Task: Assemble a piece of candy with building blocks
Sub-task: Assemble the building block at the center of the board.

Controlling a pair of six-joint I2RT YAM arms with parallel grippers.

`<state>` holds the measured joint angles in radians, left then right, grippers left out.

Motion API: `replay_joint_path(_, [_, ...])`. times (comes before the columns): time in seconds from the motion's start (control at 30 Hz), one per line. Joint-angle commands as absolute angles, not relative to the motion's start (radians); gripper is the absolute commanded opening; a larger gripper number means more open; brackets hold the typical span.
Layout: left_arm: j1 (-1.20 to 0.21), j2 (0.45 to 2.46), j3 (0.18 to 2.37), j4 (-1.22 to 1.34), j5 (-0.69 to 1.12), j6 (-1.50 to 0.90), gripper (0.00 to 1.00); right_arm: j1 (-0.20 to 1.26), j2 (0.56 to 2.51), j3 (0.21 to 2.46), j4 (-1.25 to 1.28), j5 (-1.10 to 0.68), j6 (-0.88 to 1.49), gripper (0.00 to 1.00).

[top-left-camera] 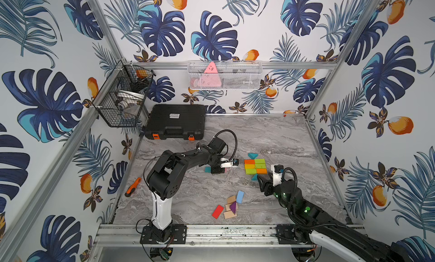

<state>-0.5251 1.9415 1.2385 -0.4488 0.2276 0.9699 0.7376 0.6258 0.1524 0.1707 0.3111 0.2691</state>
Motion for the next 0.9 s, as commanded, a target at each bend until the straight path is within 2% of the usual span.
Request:
replay_joint_path(0.0, [-0.519,1.947,1.225,-0.5,0.163,0.999,0.01,0.737,0.631,0.163,0.211,0.309,0.27,0.68])
replay_joint_path(0.33, [-0.513,1.953,1.218,-0.5,0.161,0.98,0.02,0.738,0.649,0.168,0.215,0.305,0.27,0.69])
replay_joint_path(0.57, [-0.514,1.959,1.222,-0.517,0.164,0.982,0.16,0.738,0.635,0.165,0.211,0.309,0.273,0.7])
replay_joint_path(0.77, [-0.512,1.945,1.212,-0.515,0.161,0.98,0.22,0.738,0.641,0.166,0.212,0.312,0.275,0.7])
replay_joint_path(0.87, [-0.513,1.935,1.208,-0.514,0.17,0.982,0.32,0.738,0.642,0.167,0.21,0.307,0.275,0.7])
